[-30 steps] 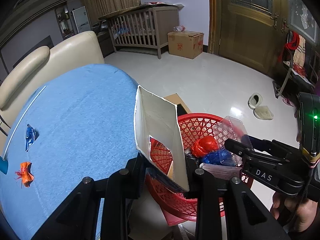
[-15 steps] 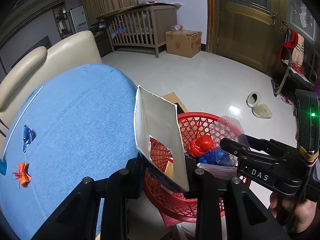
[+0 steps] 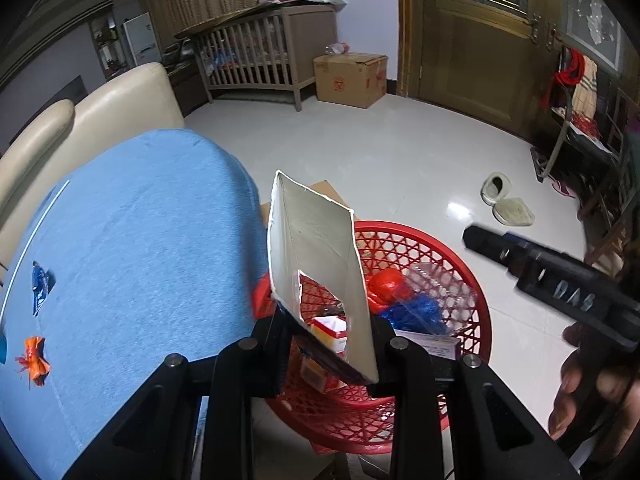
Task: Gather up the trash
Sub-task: 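Lower the milk carton into the wastebasket and open the left tool, then move the left tool over the table and grasp the orange wrapper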
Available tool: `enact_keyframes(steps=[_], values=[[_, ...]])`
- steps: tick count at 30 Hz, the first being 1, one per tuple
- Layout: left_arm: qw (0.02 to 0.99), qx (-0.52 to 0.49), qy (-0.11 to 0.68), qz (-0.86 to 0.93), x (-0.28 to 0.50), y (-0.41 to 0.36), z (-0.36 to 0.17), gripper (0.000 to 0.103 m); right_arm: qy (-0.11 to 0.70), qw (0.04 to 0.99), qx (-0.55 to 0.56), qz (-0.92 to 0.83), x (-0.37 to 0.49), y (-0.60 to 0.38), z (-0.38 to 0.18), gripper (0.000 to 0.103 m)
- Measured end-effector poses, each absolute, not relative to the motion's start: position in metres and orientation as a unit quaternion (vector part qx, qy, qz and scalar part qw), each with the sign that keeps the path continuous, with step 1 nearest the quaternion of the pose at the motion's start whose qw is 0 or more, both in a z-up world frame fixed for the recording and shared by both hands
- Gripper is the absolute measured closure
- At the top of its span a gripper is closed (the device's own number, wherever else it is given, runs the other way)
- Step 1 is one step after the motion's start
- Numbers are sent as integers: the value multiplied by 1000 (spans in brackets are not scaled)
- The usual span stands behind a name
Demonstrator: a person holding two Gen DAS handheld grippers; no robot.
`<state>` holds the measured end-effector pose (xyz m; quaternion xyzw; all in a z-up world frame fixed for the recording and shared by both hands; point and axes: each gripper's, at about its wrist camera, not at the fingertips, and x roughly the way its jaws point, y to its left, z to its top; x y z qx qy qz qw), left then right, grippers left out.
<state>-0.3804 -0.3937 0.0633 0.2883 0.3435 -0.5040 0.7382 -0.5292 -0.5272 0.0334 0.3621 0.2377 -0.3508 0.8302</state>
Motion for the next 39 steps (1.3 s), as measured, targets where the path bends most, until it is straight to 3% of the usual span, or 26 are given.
enact_keyframes(steps=[17, 18, 20, 22, 39], values=[[708, 310, 372, -515, -394, -423, 39, 68, 186, 829, 385, -361, -563, -544, 46, 37], [708, 312, 370, -513, -395, -422, 38, 64, 186, 829, 386, -360, -563, -544, 46, 37], [708, 317, 372, -509, -395, -424, 37, 35, 185, 829, 386, -360, -564, -545, 46, 37], [712, 314, 369, -508, -394, -422, 38, 27, 184, 831, 385, -358, -563, -544, 47, 37], [795, 213, 362, -438, -290, -336, 91, 24, 188, 850, 363, -332, -533, -530, 65, 37]])
